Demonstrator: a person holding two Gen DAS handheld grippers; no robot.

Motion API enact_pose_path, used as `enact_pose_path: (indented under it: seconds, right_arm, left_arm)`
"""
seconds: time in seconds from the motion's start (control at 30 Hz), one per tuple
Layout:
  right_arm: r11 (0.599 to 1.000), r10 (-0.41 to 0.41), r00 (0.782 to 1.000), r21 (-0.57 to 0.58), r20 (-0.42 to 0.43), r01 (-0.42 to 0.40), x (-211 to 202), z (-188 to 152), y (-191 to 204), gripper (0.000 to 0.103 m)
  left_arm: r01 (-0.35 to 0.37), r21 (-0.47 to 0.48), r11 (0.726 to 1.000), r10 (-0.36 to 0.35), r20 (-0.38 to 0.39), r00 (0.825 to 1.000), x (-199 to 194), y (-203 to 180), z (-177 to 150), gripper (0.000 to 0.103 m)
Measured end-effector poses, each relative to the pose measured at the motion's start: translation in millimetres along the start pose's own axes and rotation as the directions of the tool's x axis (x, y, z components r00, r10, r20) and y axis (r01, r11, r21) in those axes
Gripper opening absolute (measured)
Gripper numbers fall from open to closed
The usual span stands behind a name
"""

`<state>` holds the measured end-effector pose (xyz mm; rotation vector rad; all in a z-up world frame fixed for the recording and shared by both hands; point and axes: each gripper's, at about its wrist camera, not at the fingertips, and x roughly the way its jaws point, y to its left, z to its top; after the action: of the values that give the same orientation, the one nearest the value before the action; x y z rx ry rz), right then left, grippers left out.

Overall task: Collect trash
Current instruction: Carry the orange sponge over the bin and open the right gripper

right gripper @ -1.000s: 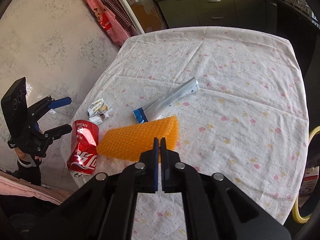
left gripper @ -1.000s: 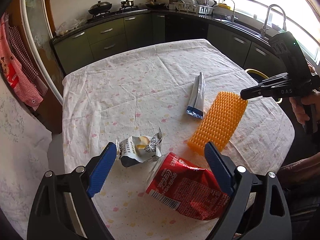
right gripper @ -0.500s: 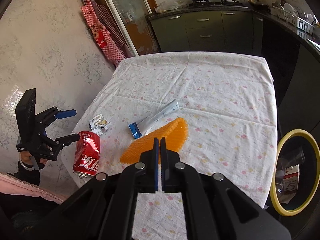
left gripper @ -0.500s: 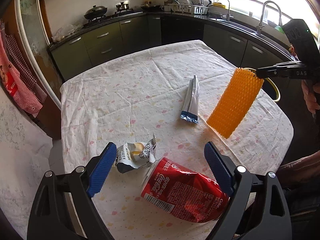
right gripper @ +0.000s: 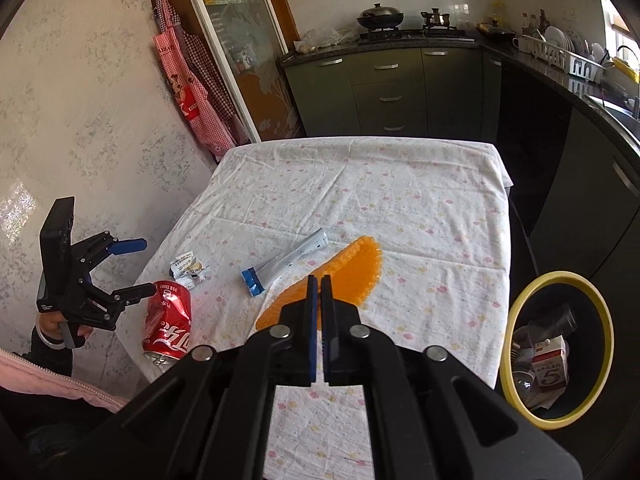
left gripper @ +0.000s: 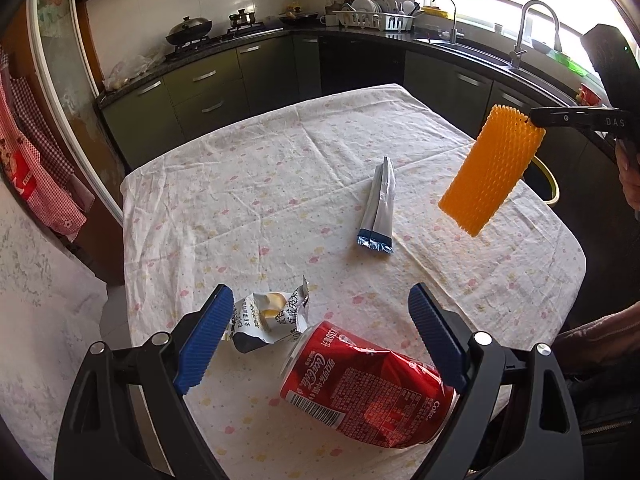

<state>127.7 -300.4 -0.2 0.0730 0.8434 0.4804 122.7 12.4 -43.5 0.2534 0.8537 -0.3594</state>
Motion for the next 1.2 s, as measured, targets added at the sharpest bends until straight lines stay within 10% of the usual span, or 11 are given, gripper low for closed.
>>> enact_pose_path:
  seconds: [0.33, 0.83, 1.2]
  right_arm:
    - [0.976, -0.193, 0.98, 0.108, 0.043, 0.187, -46.2, -5.0, -61.8, 0.001]
    - [0.841, -0.438, 0.899, 0.35, -0.011, 0.413, -60.5, -28.6, -204.7, 0.001]
    - [0.818, -0.433, 0.892, 0.359, -0.13, 0.45, -7.5, -43.1, -250.0, 0.002]
  left_arm:
    - [0.018, 0.03, 0.999, -0.019, 0.034, 0.999, -9.2, -12.4, 9.4, 0.088]
    - [0.007, 0.079, 0.997, -0.008, 0.01, 1.0, -0.4, -32.1, 22.8, 0.088]
    - [0.011, 0.097, 0.995, -0.011, -0.006, 1.0, 7.3, -40.7, 30.1, 0.088]
